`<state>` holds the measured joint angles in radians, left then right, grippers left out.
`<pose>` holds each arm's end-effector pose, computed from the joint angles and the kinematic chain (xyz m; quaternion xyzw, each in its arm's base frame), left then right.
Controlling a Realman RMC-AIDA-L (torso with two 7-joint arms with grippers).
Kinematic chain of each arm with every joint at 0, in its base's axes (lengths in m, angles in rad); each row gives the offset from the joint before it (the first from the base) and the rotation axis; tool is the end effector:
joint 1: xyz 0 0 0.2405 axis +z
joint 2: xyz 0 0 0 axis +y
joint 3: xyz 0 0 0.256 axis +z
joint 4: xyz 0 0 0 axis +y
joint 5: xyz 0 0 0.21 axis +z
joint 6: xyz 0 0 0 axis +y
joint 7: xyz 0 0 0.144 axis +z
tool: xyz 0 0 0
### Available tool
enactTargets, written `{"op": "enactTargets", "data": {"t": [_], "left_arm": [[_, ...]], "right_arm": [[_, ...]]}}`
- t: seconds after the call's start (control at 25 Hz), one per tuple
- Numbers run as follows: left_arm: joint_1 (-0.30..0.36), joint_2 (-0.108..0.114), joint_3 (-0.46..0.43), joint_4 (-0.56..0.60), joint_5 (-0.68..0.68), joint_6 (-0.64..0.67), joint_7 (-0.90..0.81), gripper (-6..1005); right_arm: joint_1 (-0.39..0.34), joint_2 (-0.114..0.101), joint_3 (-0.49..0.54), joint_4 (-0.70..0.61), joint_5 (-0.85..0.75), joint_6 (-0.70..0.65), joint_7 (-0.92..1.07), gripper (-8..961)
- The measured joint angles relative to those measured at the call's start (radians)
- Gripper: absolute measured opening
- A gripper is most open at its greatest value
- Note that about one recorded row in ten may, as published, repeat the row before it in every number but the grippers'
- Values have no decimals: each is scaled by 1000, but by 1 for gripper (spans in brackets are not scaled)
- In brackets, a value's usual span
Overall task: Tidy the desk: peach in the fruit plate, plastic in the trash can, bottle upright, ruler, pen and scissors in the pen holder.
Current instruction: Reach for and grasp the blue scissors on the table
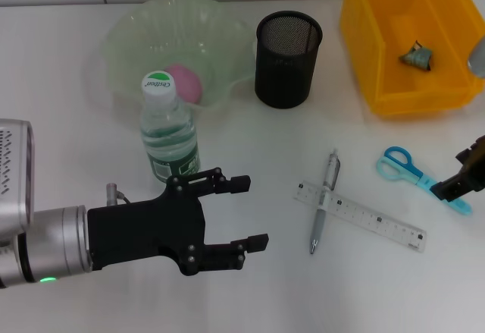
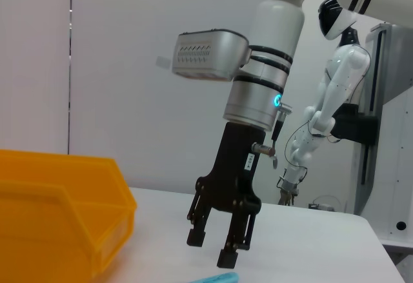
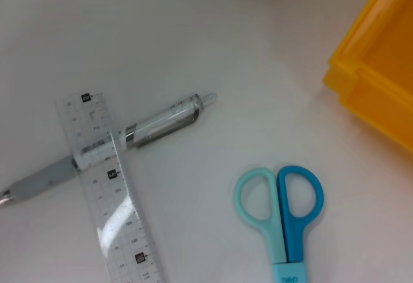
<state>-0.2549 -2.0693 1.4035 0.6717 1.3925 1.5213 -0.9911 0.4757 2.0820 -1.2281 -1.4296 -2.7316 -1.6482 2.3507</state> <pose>-0.2514 0.2479 -0.0555 -0.9440 -0.0711 -0.3128 0.0775 0.2381 0.3333 0.0431 -0.8983 0.3242 -0.2236 0.1947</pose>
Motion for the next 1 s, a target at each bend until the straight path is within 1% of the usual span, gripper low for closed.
{"op": "enactTargets", "data": {"t": [0.28, 0.56, 1.0], "left_arm": [[-7, 0, 0, -10, 4, 0, 1, 785], [-8, 0, 7, -11, 6, 0, 1, 785], [-10, 2, 14, -11, 8, 3, -3, 784]], "right_arm": [[31, 1, -15, 89, -2, 53, 20, 694], [54, 1, -22, 142, -6, 84, 27, 679], [64, 1, -22, 184, -7, 110, 28, 654]]}}
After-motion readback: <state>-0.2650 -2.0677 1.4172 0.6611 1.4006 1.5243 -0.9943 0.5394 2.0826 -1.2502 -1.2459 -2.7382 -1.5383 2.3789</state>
